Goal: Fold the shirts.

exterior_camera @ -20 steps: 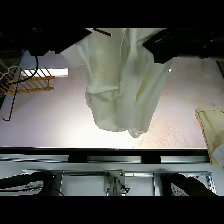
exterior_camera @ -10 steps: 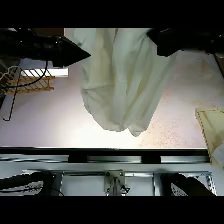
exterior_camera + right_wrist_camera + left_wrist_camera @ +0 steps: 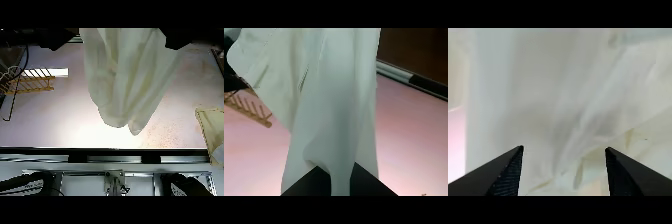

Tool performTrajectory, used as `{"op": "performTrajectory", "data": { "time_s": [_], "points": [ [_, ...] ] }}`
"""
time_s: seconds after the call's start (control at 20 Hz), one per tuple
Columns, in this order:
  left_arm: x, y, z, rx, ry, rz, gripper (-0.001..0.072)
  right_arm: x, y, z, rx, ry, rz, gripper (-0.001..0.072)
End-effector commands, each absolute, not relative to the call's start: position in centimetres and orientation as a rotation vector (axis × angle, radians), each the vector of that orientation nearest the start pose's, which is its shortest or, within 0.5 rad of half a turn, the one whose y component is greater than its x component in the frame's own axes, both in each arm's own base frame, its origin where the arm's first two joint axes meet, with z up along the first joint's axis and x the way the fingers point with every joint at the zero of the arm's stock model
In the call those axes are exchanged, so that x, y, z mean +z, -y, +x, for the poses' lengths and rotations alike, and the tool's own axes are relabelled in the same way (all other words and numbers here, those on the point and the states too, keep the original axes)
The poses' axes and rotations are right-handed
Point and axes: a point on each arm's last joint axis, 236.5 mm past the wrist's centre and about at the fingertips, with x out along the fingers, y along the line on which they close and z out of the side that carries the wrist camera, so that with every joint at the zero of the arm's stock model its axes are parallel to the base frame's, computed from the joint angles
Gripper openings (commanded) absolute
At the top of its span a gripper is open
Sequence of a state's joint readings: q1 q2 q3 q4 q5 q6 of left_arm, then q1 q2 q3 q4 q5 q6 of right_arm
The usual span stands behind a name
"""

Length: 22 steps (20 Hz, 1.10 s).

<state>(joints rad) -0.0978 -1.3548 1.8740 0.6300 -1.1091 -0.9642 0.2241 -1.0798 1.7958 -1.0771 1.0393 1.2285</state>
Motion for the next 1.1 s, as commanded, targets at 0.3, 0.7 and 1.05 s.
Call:
{"op": "performTrajectory", "data": {
  "time_s": [0.3,0.7,1.05],
  "points": [
    [41.1,17.0,39.5,-0.803,-0.234,-0.130,0.0611,46.0,3.7,40.0,-0.277,-0.044,-0.143,0.0072],
    [39.2,18.1,36.9,-0.869,-0.366,-0.151,0.0611,47.8,23.3,30.2,-0.851,-0.027,0.025,0.0072],
    [39.2,18.1,36.9,-0.870,-0.367,-0.151,0.0611,46.7,28.9,24.7,-1.059,-0.104,-0.014,0.0073]
  ]
}}
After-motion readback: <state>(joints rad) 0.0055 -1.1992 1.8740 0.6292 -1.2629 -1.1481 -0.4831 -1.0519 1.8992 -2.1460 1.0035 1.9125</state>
